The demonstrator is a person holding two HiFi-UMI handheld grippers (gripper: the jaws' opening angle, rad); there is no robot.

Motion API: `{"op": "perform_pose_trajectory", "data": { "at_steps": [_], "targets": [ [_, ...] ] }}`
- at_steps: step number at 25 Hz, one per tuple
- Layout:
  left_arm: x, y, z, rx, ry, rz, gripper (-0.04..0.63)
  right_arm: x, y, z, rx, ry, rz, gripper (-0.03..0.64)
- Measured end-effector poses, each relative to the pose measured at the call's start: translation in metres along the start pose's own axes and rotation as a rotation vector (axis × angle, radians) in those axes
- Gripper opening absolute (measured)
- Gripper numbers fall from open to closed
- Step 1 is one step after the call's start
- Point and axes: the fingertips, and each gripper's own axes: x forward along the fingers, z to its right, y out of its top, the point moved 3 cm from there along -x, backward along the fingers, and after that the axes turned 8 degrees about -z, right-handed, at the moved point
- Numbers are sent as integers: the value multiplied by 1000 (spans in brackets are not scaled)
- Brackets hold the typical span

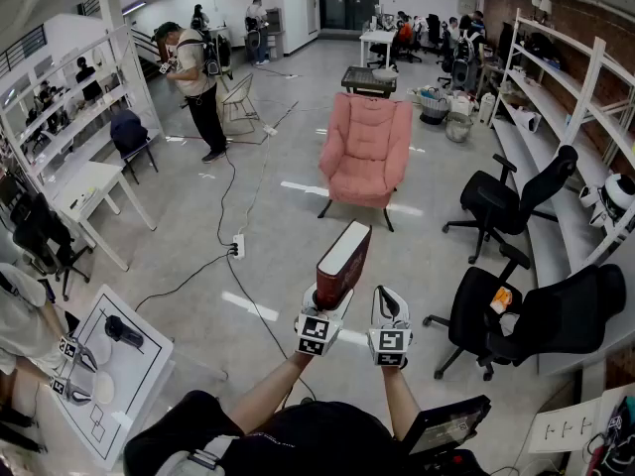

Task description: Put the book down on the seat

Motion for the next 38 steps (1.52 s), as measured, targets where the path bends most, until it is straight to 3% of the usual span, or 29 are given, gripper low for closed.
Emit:
{"op": "perform_pose_trajectory", "data": {
  "at_steps": [11,14,18,21,25,31,38],
  "targets": [
    [22,-1,16,-1,32,-25,229,-1,-8,36,-5,-30,25,28],
    [30,-1,20,7,53,-35,229,1,-17,49,-62,-35,0,28],
    [36,-3,25,-2,62,-31,229,6,-9,52,-72,-10,51,28],
    [35,-2,23,-2,40,-4,229,12,-6,42,-80,22,24,28],
    [34,-5,7,-10,10,12,229,29,-4,25,-88,63,2,28],
    [44,-5,-46,13,-34,29,229,73,-4,2,-99,25,-43,28],
    [41,-16,-105,-19,-107,26,229,107,2,-49,-126,36,-63,28]
  ]
}}
